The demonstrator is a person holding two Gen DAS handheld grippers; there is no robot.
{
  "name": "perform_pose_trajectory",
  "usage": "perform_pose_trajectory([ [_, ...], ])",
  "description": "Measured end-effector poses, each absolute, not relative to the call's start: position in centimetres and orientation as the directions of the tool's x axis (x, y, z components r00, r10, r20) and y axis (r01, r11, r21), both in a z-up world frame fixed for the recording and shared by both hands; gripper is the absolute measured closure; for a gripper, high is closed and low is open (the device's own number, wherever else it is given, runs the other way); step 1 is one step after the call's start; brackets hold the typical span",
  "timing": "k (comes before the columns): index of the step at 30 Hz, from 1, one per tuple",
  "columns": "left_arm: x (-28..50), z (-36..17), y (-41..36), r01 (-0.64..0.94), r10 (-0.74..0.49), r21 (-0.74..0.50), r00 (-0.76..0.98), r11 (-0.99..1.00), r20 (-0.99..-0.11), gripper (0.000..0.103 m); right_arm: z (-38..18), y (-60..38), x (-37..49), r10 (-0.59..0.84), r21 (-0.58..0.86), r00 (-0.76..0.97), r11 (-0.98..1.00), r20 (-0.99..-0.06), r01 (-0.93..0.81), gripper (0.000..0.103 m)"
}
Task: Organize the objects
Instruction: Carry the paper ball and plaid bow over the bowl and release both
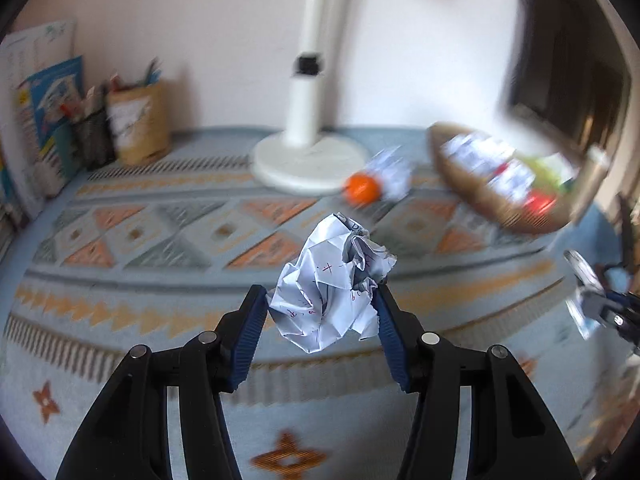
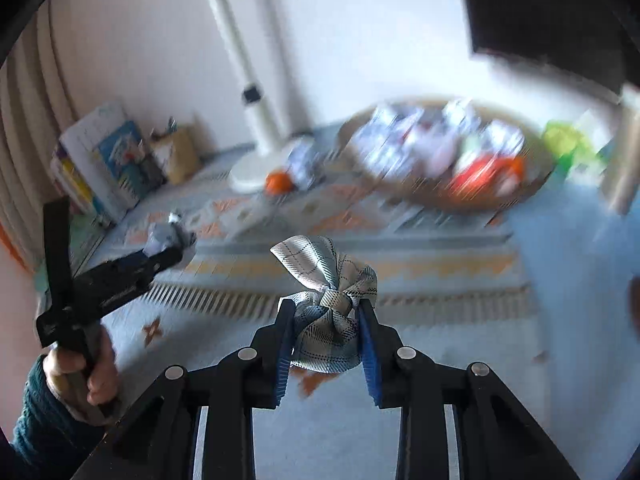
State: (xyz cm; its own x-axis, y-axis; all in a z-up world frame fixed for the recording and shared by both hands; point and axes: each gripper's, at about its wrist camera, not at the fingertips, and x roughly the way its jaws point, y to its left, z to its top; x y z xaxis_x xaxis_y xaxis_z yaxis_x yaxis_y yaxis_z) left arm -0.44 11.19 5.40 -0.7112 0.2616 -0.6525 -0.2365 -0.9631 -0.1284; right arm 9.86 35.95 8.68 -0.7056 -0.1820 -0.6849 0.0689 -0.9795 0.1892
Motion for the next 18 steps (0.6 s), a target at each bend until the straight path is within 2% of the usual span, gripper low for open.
perform_pose_trajectory([
  [5,-3.5,11.1,17.6,-0.364,0.392,-0.169,-0.716,-0.916,-0.577,0.052,14.7,42.0,7.7,-0.105,0.184,-0.803,-0.983,-0.587,-0.006,0.073],
  [9,-7.2,13.4,23.8,-0.445,0.469,-0.185,-0.696,-0.876,-0.544,0.052,17.7,46.3,4.4,-0.034,0.211,-0.850,-0.973,-0.525,-0.091,0.073],
  [15,-12.6,13.2,30.1,-0.486,0.532,-0.239,-0.654,-0.840,-0.538,0.052,16.9,51.1,-1.8,0.000,0.296,-0.851,-0.937,-0.524,-0.182,0.073],
  [18,-14.3,12.3,32.3,-0.494,0.522,-0.215,-0.647,-0.842,-0.556,0.052,14.9,52.4,-4.0,0.007,0.319,-0.838,-0.923,-0.545,-0.216,0.073],
])
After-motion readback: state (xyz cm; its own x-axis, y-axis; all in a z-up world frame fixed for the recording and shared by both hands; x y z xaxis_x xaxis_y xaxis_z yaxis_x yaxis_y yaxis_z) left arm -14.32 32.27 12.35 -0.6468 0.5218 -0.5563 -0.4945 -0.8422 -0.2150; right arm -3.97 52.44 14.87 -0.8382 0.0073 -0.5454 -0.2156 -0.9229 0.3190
